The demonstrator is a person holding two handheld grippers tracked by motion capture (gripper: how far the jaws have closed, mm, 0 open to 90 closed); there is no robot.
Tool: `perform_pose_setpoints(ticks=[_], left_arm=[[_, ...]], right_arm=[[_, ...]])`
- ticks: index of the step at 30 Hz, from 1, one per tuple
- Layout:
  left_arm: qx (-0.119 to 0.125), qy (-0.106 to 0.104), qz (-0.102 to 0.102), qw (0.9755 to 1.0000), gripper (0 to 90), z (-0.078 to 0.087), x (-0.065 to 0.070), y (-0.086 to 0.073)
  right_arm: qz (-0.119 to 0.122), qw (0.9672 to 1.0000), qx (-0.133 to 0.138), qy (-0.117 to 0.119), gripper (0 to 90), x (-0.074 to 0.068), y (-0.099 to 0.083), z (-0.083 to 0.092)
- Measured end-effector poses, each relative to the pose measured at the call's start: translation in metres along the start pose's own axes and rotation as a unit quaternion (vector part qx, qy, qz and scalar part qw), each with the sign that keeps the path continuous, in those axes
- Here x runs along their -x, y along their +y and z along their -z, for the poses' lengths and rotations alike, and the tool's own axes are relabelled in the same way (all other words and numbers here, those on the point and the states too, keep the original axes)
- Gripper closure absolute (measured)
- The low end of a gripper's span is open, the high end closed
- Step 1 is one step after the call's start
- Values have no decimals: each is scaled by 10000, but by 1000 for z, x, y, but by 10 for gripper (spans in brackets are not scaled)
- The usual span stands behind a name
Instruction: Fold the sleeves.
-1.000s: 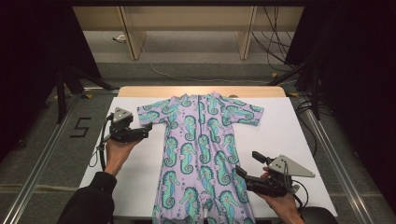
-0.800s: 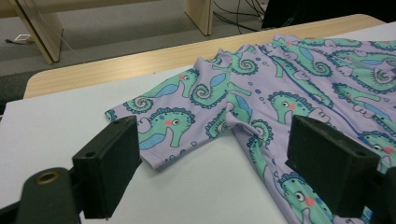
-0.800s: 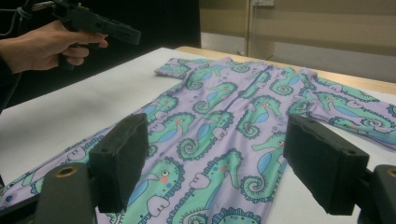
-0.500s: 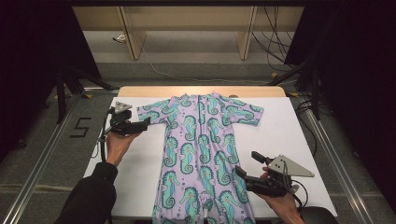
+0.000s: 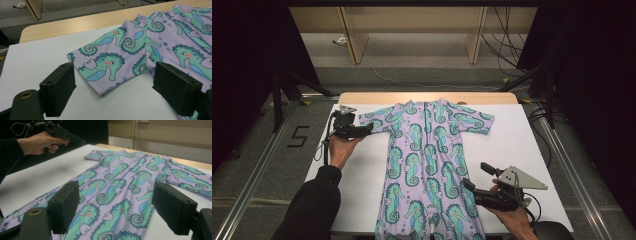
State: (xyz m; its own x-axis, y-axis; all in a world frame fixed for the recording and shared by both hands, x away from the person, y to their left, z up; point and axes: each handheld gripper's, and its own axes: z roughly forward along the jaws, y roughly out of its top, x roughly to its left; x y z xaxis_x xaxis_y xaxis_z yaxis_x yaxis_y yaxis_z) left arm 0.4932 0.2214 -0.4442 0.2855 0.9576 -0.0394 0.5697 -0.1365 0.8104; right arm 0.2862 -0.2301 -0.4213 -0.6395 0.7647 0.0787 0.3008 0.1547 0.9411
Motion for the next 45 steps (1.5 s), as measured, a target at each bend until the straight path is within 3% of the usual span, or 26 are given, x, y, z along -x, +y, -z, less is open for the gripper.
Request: perform_pose_setpoints(ticks=[10, 16, 18, 20, 29, 38, 41, 45], left_arm=[[-198, 111, 76, 9997, 178, -19, -5, 10], [-260, 115, 255, 9993, 198, -28, -12, 14], [-380, 105, 305, 9988, 202, -34, -13, 14], [-492, 61, 528, 9974, 203, -41, -18, 14], [-787, 28, 771, 9939, 265, -58, -25, 10], [-1064, 237, 585, 9923, 327, -70, -23, 9], [-1196, 313, 608, 9905, 346, -74, -23, 10], [-1193, 353, 708, 9897, 384, -74, -23, 10]], right_arm=[[-1, 10000, -18, 12, 234, 0, 0, 0], [-4, 10000, -20, 43, 234, 1, 0, 0], [5, 10000, -26, 36, 235, 0, 0, 0], [7, 10000, -29, 36, 236, 0, 0, 0], [-3, 10000, -35, 72, 236, 0, -1, -1], [6, 10000, -25, 88, 237, 0, -1, -2], [13, 9999, -29, 95, 237, 0, -1, -2], [14, 10000, -29, 88, 238, 0, -1, -2]])
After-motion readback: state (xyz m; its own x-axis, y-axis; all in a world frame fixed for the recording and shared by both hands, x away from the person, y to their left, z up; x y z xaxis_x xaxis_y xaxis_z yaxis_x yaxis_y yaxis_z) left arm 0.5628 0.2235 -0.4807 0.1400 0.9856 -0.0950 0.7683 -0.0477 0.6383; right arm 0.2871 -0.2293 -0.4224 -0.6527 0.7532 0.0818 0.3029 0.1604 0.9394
